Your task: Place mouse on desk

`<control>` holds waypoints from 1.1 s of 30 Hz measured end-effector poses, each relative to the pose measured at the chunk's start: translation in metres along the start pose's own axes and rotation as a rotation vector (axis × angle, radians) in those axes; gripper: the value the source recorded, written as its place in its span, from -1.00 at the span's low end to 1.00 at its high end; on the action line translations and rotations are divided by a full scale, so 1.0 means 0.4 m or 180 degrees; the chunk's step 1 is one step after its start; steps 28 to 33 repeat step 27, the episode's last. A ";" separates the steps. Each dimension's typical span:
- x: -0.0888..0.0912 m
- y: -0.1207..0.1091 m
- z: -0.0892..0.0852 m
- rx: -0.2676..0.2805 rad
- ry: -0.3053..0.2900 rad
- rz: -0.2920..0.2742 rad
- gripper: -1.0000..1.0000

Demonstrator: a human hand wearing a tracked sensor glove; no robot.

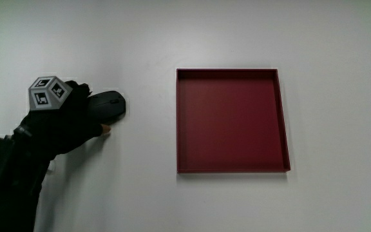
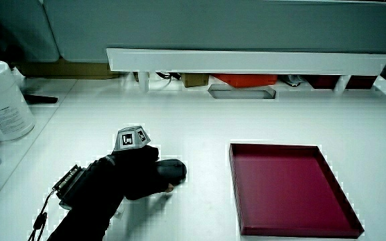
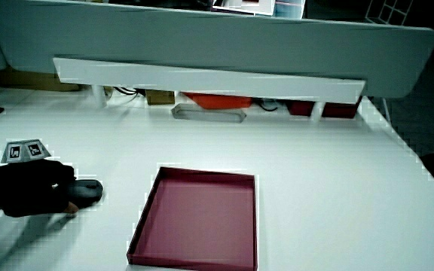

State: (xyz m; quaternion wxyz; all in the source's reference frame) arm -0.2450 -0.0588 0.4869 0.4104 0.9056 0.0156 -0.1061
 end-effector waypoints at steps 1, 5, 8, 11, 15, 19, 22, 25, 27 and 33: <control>-0.002 -0.010 0.001 -0.0021 0.0009 0.0048 -0.67; -0.034 -0.047 -0.019 0.0053 -0.0002 -0.0241 -0.86; -0.036 -0.099 -0.019 0.0331 0.0037 -0.0446 -1.00; 0.013 -0.185 0.008 0.0545 -0.0023 -0.0292 -1.00; 0.032 -0.248 0.000 0.0704 0.0130 -0.0417 -1.00; 0.022 -0.285 -0.035 0.0640 -0.0017 -0.0423 -1.00; 0.017 -0.315 -0.051 0.0695 -0.0054 -0.0454 -1.00; -0.014 -0.323 -0.081 0.0867 0.0142 -0.0678 -1.00; -0.011 -0.333 -0.087 0.0755 0.0099 -0.0667 -1.00; -0.011 -0.333 -0.087 0.0755 0.0099 -0.0667 -1.00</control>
